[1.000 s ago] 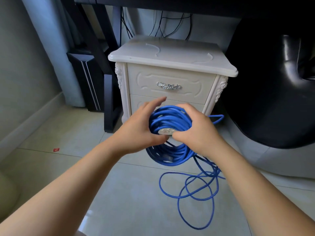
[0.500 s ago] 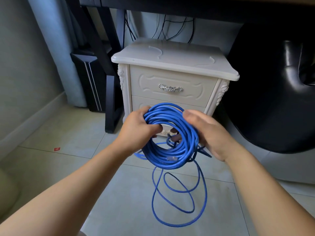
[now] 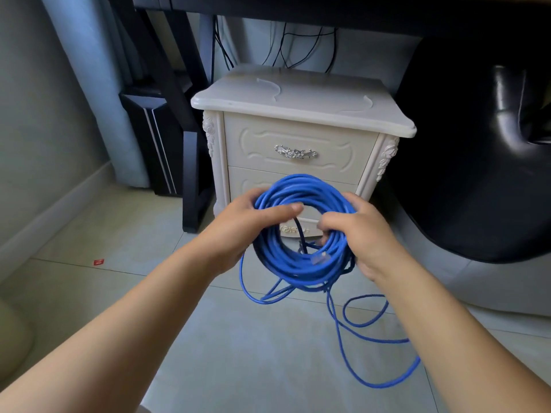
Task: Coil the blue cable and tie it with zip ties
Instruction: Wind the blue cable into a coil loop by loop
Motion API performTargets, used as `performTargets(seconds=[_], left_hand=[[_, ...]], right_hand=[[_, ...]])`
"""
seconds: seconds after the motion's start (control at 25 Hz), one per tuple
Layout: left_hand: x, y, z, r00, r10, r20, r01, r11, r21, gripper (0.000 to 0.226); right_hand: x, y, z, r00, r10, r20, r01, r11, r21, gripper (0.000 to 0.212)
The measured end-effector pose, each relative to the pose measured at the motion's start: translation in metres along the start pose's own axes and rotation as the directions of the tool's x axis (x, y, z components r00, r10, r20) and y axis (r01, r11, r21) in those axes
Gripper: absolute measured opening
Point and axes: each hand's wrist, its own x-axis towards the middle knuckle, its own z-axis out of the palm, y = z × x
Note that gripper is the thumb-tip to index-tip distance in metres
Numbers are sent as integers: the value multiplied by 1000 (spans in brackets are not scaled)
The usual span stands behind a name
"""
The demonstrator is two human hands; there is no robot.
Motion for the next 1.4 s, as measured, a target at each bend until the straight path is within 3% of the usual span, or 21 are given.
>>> performTargets(seconds=[0.04,0.12,0.2,0.28,0.4,0.6,0.72,0.84,1.0,1.12,1.28,1.4], left_hand=[[1,-1,-2,999,-27,37,29,997,-74,36],[5,-7,-5,992,-102,-77,92,989,-116,36],[6,-15,-2,963,-135,-234,137,991,-10,18],[3,-22,4,977,-148,-156,175,969,174,11],[-4,-33,17,976,-215,48,185,919,348,14],[-7,-32,25,988,-151,39,123,906,405,38],[-11,-35,34,994,-94,48,64,898,435,68],[-12,-41,47,999,-33,-38,46,897,439,81],[-9,-39,50,997,-2,-77,30,932,362,75],[-4,-39,47,993,20,-112,12,961,277,61],[-3,-36,54,989,-122,-84,109,984,-143,40],[3,-26,44,972,-170,-165,127,962,-244,18]], right_hand=[[3,1,-2,996,72,-47,-63,986,157,19],[5,-2,-9,975,215,-50,-175,892,416,15],[5,-4,-17,959,283,-14,-223,786,577,21],[4,-2,-18,953,301,4,-225,702,676,17],[7,5,-16,950,309,39,-231,614,755,14],[11,8,-16,957,286,39,-187,510,840,27],[12,8,-15,966,258,26,-150,475,867,24],[11,9,-10,975,217,50,-141,431,891,35],[9,7,-7,979,196,64,-136,381,914,44],[7,9,-7,982,158,106,-158,365,917,31],[2,13,0,976,154,153,-201,374,905,25],[1,3,-5,985,145,93,-144,405,903,17]])
